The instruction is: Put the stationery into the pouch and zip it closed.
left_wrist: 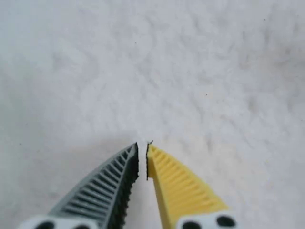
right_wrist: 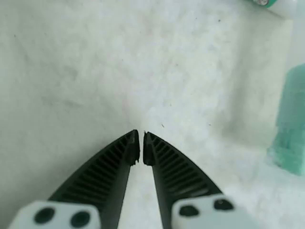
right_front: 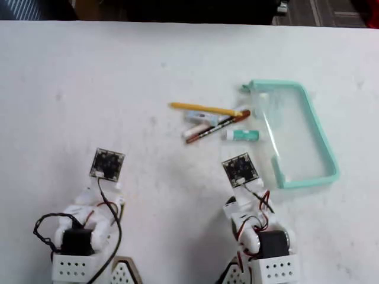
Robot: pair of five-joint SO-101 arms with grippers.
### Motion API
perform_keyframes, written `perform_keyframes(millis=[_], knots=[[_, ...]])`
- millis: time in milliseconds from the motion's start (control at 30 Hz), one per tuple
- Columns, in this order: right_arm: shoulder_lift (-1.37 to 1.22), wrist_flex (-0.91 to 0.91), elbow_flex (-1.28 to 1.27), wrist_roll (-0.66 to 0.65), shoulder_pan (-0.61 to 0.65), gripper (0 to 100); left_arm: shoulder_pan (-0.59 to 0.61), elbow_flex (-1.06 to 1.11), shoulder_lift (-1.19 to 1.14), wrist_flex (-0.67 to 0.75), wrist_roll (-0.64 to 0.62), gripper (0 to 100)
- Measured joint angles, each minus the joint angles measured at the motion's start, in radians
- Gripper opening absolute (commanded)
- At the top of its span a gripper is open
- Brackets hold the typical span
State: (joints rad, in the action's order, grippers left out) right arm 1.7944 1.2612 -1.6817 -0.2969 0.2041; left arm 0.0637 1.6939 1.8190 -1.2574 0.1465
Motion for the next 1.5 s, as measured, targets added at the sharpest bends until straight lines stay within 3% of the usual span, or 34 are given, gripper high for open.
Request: perform_keyframes(millis=[233,500,600,1067,1300,1500], knots=[[0.0,-0.025,0.0,0.002,0.008,2.2,0.012,-0.005,0.0,0.091,0.0,7],[0.0,-0.364,0.0,0.002,0.026,2.2,0.064,-0.026,0.0,0.377,0.0,7],[0.0,-0.41,0.0,0.002,0.057,2.2,0.063,0.0,0.006,0.459,0.0,7],[0.0,-0.364,0.0,0.002,0.068,2.2,0.063,-0.06,0.0,0.534,0.0,7],[0.0,-0.364,0.0,0.002,0.068,2.2,-0.035,-0.206,0.002,0.459,0.0,7],[0.0,-0.364,0.0,0.002,0.071,2.2,-0.143,-0.206,0.0,0.531,0.0,7]])
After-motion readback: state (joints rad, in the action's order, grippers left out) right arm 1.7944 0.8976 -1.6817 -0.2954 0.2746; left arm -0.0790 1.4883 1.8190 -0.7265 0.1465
